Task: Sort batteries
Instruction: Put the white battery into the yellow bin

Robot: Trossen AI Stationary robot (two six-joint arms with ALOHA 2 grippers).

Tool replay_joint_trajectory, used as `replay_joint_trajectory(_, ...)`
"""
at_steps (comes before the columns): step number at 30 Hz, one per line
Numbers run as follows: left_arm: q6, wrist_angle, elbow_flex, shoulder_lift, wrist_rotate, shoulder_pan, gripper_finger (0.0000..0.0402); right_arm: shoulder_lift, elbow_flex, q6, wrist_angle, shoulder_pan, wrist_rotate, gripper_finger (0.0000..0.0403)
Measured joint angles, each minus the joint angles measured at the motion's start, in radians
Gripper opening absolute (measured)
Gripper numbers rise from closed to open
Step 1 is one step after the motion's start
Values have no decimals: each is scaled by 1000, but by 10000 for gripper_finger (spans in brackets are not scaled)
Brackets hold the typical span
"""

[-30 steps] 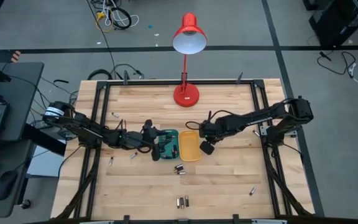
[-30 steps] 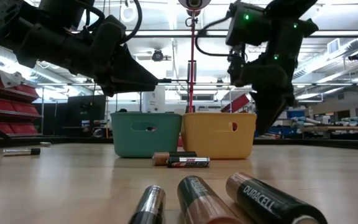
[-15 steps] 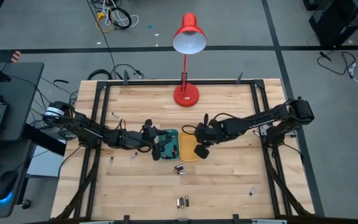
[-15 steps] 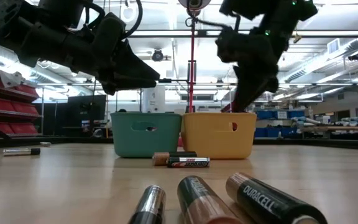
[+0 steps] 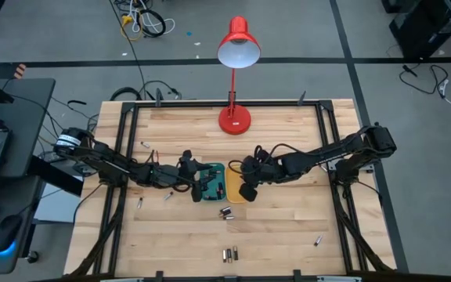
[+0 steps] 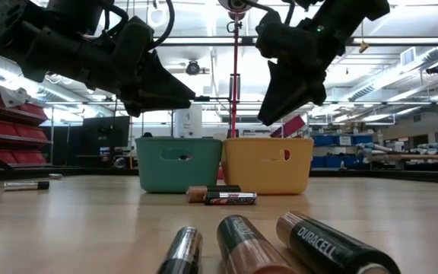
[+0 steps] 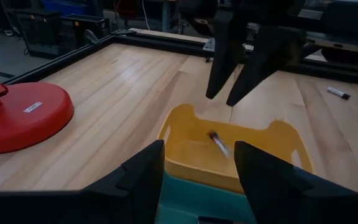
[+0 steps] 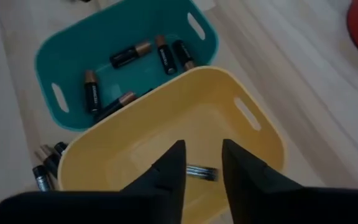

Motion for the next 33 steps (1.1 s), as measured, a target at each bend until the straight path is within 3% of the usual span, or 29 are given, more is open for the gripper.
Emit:
replay_joint_trajectory(6, 4, -9, 0, 0, 0, 0, 211, 0, 0, 26, -76, -1, 25, 125)
replay_joint_trajectory(13, 4, -18, 0, 0, 0, 0, 211, 0, 0, 134, -268, 4, 61, 113)
replay_joint_trajectory(22, 2, -52, 0, 0, 0, 0, 211, 0, -1, 381, -891, -53, 107, 82)
replay_joint_trajectory(25, 2, -45, 0, 0, -3, 0, 211, 0, -1, 309, -1012, -103, 93, 80)
replay_joint_trajectory(33, 0, -36, 0, 0, -11, 0, 211, 0, -110, 31, -1006, -242, -103, 84)
